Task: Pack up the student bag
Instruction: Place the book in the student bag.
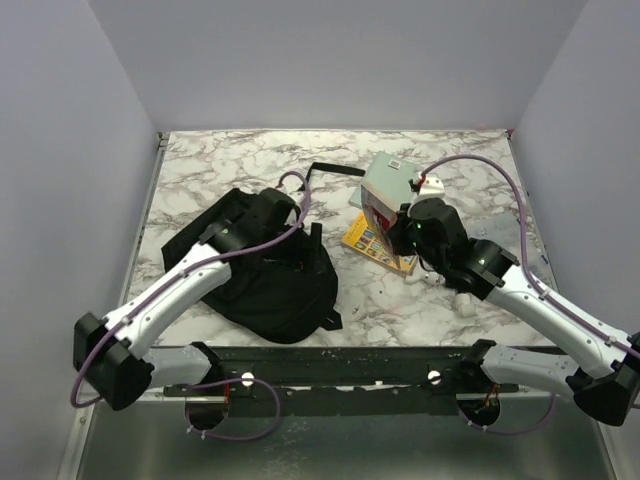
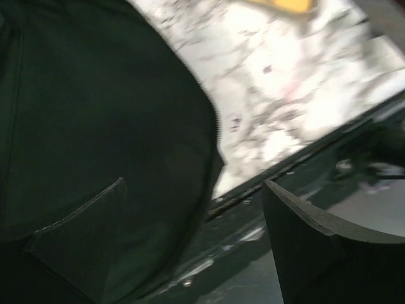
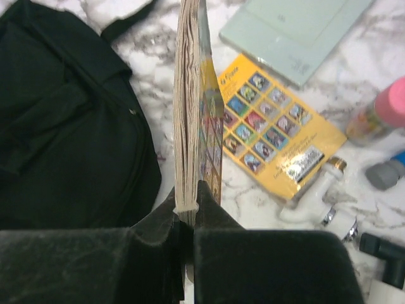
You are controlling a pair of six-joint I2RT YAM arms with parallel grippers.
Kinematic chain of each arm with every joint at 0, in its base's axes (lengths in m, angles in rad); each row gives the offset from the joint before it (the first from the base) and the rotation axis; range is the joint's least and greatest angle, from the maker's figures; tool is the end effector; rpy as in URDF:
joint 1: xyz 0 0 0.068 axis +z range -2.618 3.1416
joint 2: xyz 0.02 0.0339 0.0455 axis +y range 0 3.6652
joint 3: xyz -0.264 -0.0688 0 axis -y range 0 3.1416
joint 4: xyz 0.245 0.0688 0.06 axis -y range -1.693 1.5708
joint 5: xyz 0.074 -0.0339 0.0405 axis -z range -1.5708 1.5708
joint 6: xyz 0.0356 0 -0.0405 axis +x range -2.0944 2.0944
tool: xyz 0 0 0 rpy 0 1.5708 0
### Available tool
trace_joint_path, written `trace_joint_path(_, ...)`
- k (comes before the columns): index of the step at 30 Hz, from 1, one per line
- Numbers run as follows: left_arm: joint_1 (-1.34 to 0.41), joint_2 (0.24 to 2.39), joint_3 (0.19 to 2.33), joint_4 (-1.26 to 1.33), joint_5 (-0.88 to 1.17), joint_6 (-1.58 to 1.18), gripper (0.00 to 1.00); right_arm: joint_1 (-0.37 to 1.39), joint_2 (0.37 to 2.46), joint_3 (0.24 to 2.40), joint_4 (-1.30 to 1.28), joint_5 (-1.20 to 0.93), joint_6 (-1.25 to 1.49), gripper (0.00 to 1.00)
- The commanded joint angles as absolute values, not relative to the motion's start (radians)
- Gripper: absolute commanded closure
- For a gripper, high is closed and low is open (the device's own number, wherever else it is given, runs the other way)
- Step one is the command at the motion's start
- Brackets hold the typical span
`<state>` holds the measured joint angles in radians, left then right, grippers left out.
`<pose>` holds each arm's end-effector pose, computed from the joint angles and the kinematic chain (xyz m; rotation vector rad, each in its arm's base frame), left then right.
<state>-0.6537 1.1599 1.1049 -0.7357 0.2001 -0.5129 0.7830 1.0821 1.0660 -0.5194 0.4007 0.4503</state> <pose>0.1855 -0.1510 0.3246 0.2773 2.4731 -0.7714 0.1755 0.1551 0.3482 -0.1064 2.0745 0.3377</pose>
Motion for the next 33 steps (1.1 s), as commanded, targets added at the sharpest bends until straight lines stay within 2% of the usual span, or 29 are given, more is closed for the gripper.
trace_joint_path(1, -0.705, 1.308, 1.152, -0.836, 0.012, -0.342, 0.12, 0.749, 1.023, 0.973, -0.569, 0.309, 0.503, 0.99)
trace_joint_path(7, -0.769, 1.432, 1.214, -0.867, -0.02, -0.312, 0.12, 0.734, 1.028, 1.011, -0.61, 0.239, 0.564, 0.99)
trace_joint_path(16, -0.873, 1.441, 1.167, -0.88, -0.056, -0.335, 0.13, 0.734, 0.96, 0.982, -0.607, 0.157, 0.67, 0.99)
trace_joint_path(17, -0.883, 1.447, 1.159, -0.884, -0.074, -0.342, 0.16, 0.733, 0.96, 0.983, -0.612, 0.149, 0.673, 0.99)
trace_joint_path(19, -0.884, 1.47, 1.15, -0.896, -0.106, -0.359, 0.36, 0.734, 0.956, 0.978, -0.615, 0.129, 0.677, 0.99)
trace_joint_path(21, -0.884, 1.495, 1.162, -0.925, -0.141, -0.372, 0.51, 0.733, 0.952, 0.967, -0.618, 0.112, 0.682, 0.99)
trace_joint_path(25, -0.884, 1.491, 1.177, -0.923, -0.164, -0.36, 0.53, 0.733, 0.956, 0.946, -0.624, 0.067, 0.693, 0.99)
trace_joint_path(29, -0.883, 1.507, 1.227, -0.947, -0.169, -0.325, 0.71, 0.734, 0.951, 0.938, -0.626, 0.026, 0.705, 0.99)
trace_joint_path(32, -0.883, 1.498, 1.267, -0.984, -0.226, -0.314, 0.98, 0.734, 0.938, 0.952, -0.639, 0.007, 0.717, 0.99)
trace_joint_path(33, -0.882, 1.486, 1.28, -0.991, -0.249, -0.31, 1.0, 0.734, 0.934, 0.957, -0.642, 0.006, 0.721, 1.0)
